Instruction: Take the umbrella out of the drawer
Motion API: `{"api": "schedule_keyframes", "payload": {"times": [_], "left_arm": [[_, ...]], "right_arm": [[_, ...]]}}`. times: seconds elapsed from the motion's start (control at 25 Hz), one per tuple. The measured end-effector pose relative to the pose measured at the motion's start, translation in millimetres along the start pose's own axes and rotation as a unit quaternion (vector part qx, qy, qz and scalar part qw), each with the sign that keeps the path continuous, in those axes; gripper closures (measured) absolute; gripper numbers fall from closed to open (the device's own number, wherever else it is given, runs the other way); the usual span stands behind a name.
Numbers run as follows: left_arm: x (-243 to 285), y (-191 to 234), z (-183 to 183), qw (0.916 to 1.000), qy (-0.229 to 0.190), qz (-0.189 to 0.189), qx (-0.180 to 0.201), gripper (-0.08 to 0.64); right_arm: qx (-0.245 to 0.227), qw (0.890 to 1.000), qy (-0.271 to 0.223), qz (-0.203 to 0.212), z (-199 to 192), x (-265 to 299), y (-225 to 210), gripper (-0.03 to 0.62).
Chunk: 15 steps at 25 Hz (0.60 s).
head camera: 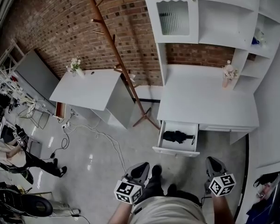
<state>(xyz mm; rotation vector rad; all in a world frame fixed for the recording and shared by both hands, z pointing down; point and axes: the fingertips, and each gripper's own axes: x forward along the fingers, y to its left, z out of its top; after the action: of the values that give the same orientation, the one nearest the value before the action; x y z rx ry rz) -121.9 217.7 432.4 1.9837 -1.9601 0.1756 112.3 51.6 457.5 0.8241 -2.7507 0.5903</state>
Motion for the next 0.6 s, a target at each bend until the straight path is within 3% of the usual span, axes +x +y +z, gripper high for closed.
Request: {"api": "schedule_keyframes", "payload": {"times": [0.2, 0.6], "left_arm": [[17, 13, 6, 0.9999, -0.005, -0.013, 0.000, 0.534], [70, 53, 24, 0.9976, 0.005, -0.068, 0.002, 0.534]], "right_arm": [[-0.007, 1.000, -0.006, -0.002, 6, 16, 4, 0.558], [0.000, 0.999, -0.009, -0.047, 21, 47, 1, 0.558]]}}
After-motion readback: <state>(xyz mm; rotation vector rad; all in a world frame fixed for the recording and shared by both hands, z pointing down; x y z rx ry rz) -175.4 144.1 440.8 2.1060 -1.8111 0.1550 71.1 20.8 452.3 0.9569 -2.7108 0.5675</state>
